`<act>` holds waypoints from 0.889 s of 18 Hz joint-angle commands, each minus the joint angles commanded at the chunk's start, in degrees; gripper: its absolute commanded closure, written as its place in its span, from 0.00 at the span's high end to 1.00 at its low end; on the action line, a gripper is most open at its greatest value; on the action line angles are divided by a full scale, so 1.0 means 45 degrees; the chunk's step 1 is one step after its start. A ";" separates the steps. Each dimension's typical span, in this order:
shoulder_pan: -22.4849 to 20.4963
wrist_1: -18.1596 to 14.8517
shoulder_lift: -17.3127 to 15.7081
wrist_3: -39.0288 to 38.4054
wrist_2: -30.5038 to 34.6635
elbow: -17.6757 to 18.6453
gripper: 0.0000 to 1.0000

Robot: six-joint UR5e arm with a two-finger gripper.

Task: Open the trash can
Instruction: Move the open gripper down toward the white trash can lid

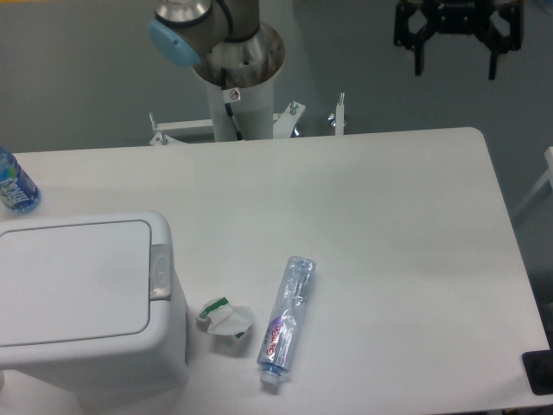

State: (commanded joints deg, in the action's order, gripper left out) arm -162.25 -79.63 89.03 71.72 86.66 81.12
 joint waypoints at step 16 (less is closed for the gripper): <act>0.2845 0.2340 0.1286 -0.6529 -0.0020 -0.0039 1.00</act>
State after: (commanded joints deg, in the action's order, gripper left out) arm -149.44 -69.10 94.82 42.34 86.57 80.95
